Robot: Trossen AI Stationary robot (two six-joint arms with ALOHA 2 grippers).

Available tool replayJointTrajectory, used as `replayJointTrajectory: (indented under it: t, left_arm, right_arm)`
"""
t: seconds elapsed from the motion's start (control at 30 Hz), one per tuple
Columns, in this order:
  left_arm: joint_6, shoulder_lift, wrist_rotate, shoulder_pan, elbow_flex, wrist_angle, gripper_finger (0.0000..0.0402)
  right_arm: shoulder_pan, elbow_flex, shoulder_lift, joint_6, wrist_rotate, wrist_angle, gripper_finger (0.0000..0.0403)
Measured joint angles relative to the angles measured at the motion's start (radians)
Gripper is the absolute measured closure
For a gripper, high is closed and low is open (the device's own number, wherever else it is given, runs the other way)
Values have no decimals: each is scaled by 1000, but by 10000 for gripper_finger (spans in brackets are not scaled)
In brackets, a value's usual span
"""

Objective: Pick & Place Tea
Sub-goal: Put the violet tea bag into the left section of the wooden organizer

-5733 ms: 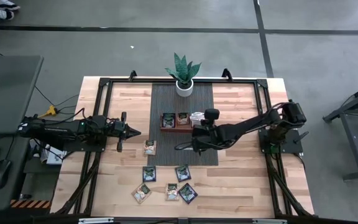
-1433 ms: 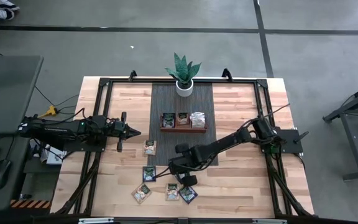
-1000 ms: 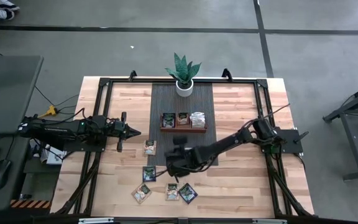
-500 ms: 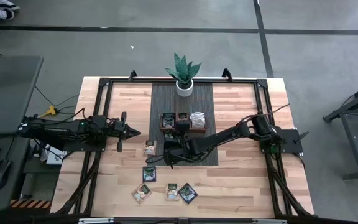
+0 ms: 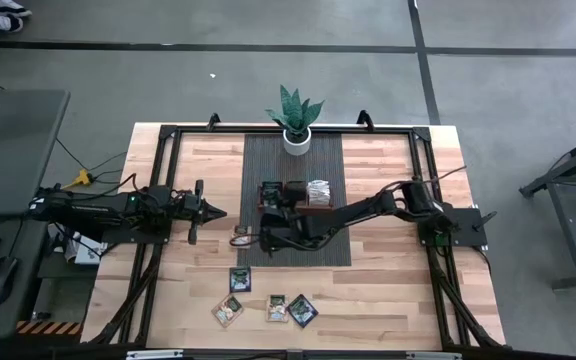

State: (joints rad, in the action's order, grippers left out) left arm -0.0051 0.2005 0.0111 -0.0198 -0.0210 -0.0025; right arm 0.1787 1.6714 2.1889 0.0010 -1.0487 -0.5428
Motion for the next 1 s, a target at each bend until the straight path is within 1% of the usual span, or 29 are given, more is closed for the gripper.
replayJointTrajectory:
  t: [0.13, 0.3, 0.43, 0.63, 1.0]
  left_arm:
    - [0, 0, 0, 0, 0, 0, 401]
    - [0, 0, 0, 0, 0, 0, 401]
    - [0, 0, 0, 0, 0, 0, 401]
    - [0, 0, 0, 0, 0, 0, 401]
    - [0, 0, 0, 0, 0, 0, 401]
  right_arm:
    - [-21, 0, 28, -2, 0, 32, 402]
    - [-41, 0, 46, -2, -58, 67, 403]
    - [-50, 0, 47, 1, -79, 74, 403]
    - [-57, 0, 55, 1, -87, 106, 403]
    - [-75, 3, 97, 21, -59, 140, 403]
